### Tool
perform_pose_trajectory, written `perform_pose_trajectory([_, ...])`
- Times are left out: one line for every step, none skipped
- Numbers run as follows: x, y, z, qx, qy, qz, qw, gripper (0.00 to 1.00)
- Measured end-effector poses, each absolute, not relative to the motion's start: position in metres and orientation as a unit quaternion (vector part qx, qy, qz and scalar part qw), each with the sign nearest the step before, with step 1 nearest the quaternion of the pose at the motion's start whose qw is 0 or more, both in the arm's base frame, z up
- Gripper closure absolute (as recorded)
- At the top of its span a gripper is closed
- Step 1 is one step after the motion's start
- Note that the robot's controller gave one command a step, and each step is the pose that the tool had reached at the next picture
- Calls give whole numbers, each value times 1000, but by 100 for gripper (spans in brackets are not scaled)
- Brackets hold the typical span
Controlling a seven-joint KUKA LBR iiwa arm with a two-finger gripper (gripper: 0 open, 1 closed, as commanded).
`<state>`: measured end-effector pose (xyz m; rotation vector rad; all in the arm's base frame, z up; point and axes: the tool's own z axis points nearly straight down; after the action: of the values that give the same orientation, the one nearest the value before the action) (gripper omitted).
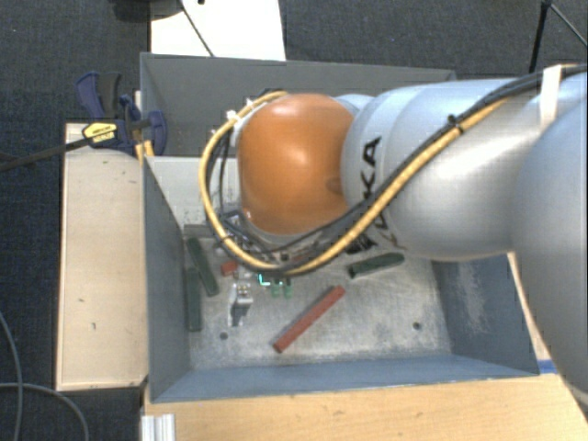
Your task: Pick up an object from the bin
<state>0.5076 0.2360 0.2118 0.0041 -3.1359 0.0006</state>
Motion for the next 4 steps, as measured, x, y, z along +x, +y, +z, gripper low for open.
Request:
perform_pose_trajectory([510, 235, 216, -1, -1000, -1, -1, 0])
perform_pose_trajectory([513, 216, 198, -26, -1000, -2, -2, 0])
perform_pose_trajectory([532, 181, 146, -79, -997, -2, -3, 0])
perform_pose_trajectory([527, 162, 133, -32, -999, 1, 3, 0])
